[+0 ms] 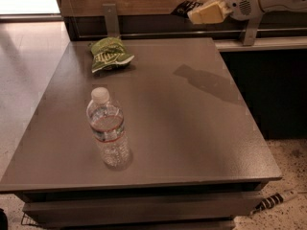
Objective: Move rxbar chocolate near green jalapeno chip bag
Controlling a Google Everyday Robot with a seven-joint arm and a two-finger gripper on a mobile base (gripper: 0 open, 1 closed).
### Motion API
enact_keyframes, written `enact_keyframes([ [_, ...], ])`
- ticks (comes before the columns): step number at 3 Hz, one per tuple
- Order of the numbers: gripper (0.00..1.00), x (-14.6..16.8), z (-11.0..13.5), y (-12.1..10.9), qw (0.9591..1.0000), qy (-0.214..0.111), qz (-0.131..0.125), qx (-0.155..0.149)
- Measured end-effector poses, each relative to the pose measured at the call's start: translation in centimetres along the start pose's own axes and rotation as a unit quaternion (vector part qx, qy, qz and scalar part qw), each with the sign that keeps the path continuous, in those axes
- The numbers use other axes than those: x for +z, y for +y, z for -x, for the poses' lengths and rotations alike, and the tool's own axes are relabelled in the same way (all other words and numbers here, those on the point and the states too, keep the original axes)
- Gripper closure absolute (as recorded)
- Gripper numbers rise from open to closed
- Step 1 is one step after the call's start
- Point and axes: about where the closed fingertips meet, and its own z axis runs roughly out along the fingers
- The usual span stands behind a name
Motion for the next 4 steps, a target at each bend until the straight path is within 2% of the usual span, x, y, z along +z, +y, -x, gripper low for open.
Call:
enact_keyframes([
  [1,1.00,3.7,0.8,0.2,0.9999,0.002,0.011,-0.003],
  [2,1.00,6.7,-1.5,0.4,0.9997,-0.008,0.010,0.019],
  [3,1.00,6.7,-1.5,0.4,0.9997,-0.008,0.010,0.019],
  [4,1.00,9.6,-1.8,0.1,0.9992,-0.004,0.028,0.028],
])
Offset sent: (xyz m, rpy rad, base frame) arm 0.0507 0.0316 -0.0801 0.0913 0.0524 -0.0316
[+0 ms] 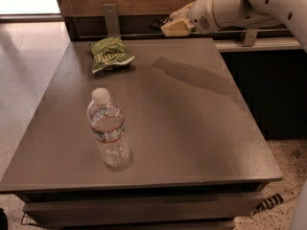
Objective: Move rxbar chocolate near green jalapeno chip bag
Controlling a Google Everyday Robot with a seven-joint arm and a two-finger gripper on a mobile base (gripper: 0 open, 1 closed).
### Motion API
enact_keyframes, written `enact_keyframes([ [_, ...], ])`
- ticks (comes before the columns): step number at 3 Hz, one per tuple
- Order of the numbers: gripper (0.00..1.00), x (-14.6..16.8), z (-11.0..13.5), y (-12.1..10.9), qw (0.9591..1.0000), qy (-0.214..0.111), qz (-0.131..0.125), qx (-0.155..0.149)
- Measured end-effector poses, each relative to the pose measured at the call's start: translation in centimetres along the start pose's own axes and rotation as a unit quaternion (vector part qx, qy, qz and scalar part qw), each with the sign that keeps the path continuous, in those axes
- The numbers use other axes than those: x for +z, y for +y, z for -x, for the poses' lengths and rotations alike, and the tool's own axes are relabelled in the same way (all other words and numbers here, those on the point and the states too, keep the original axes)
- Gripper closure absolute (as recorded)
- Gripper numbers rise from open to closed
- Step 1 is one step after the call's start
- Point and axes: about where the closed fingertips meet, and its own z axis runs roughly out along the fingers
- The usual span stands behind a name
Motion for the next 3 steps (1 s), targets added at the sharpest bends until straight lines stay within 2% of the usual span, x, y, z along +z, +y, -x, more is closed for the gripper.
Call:
enact_keyframes([
  [1,1.00,5.4,-0.8,-0.8,0.9993,-0.011,0.023,0.029],
  [2,1.00,7.0,-1.8,-1.2,0.9989,0.001,0.017,0.044],
  [3,1.00,6.6,-3.2,-1.6,0.9981,0.013,-0.005,0.059],
])
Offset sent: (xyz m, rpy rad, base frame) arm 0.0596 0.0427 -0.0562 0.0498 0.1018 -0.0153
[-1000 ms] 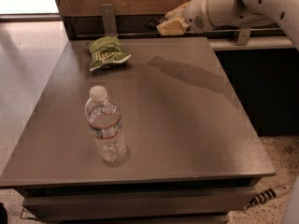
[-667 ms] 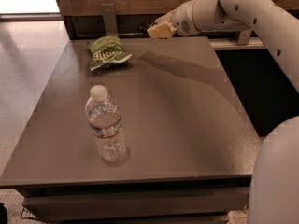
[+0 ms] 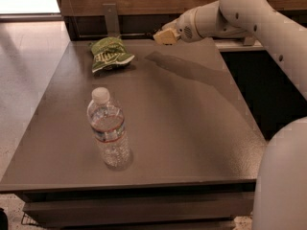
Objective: Move rxbar chocolate near green jalapeno chip bag
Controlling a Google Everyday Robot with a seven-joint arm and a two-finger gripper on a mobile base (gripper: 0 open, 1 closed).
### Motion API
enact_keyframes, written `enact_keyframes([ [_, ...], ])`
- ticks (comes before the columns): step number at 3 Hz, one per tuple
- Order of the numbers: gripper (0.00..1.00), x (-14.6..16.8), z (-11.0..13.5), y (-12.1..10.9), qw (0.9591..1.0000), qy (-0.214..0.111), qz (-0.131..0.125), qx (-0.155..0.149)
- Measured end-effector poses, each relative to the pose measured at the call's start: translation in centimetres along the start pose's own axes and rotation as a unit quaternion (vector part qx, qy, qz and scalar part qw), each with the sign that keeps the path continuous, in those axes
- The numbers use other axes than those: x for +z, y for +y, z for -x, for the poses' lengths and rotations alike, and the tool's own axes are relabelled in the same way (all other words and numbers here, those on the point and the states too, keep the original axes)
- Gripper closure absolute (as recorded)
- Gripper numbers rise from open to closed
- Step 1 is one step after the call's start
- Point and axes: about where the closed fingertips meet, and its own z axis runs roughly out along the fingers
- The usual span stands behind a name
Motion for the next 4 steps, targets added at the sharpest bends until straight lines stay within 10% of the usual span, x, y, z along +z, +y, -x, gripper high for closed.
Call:
enact_keyframes([
  [2,1.00,4.1,-1.9,1.7,0.9994,0.012,0.025,0.019],
  [4,0.66,5.2,-2.1,2.3,0.9991,0.014,0.034,0.021],
])
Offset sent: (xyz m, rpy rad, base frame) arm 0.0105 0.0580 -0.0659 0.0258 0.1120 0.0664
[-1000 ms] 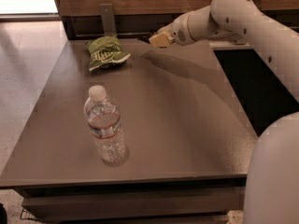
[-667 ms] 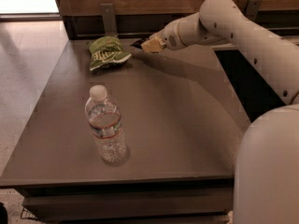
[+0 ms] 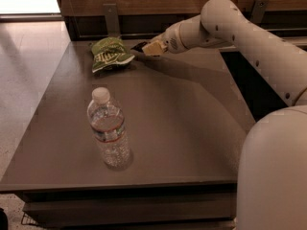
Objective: Move rxbar chocolate near green jalapeno chip bag
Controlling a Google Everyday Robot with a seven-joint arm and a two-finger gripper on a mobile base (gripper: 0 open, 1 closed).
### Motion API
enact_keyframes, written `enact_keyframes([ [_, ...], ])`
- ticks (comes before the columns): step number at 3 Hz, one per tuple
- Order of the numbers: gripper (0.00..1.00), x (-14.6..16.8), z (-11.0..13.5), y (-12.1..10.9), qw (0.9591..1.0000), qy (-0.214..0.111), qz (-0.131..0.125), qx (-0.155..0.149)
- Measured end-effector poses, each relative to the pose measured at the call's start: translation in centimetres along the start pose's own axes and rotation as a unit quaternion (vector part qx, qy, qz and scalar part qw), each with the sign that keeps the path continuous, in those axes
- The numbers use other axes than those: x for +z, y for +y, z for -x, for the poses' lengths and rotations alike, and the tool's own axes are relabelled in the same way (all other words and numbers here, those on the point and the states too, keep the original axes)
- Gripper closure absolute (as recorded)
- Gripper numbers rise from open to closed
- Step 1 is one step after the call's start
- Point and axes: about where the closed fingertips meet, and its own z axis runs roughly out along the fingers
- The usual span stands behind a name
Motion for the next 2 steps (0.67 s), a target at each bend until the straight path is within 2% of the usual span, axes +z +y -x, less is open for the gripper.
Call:
enact_keyframes([
  [2,0.18,0.59,-0.08,0.35,1.0000,0.001,0.005,0.000],
])
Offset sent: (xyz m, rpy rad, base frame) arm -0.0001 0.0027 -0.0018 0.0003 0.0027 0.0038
